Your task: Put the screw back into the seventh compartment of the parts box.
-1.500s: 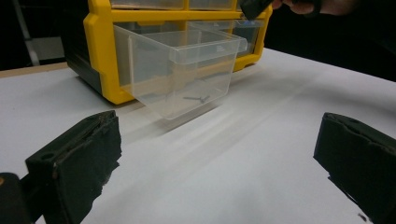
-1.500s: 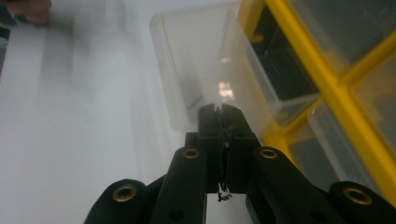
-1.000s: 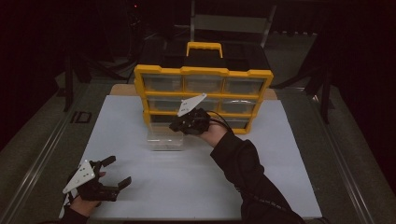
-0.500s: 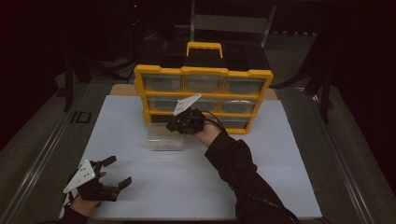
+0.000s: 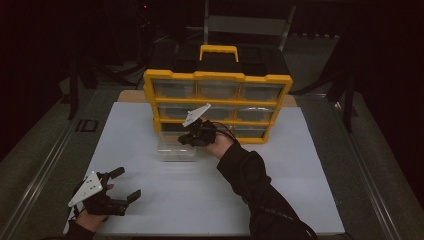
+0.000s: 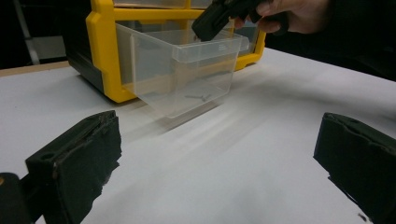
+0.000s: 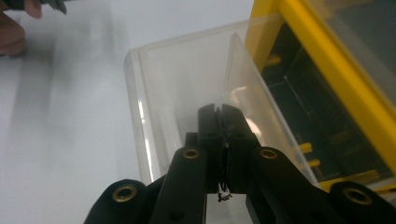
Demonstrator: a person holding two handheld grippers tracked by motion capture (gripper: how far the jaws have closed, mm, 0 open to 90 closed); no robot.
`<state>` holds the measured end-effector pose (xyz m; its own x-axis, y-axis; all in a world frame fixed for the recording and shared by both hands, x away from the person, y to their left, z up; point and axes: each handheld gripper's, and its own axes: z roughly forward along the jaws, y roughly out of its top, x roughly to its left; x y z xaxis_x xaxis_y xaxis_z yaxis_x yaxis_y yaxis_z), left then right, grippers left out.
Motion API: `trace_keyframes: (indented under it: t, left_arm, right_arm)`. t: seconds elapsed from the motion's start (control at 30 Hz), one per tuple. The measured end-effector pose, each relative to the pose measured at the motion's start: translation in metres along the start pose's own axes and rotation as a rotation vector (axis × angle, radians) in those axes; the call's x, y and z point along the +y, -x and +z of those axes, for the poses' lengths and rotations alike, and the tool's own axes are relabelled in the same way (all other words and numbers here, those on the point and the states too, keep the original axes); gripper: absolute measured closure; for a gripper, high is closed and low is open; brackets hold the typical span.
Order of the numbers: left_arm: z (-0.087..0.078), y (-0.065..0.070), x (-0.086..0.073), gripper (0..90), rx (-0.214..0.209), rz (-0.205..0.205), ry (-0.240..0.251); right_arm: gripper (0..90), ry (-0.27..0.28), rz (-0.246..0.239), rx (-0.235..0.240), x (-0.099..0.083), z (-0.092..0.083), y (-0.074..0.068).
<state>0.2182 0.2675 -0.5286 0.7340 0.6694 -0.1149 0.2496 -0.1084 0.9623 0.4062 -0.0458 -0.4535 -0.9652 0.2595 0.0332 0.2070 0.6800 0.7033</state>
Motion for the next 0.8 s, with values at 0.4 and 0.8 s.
trace_keyframes:
  t: [0.4, 0.8]
  left_arm:
    - [0.0, 0.0, 0.0, 0.7, -0.001, -0.001, -0.002]
    - [0.0, -0.001, 0.0, 0.7, -0.002, -0.002, -0.002]
  right_arm:
    - [87.8, -0.061, 0.013, 0.004, -0.004, 0.014, 0.002]
    - [78.0, -0.078, 0.019, -0.001, -0.004, 0.016, 0.002]
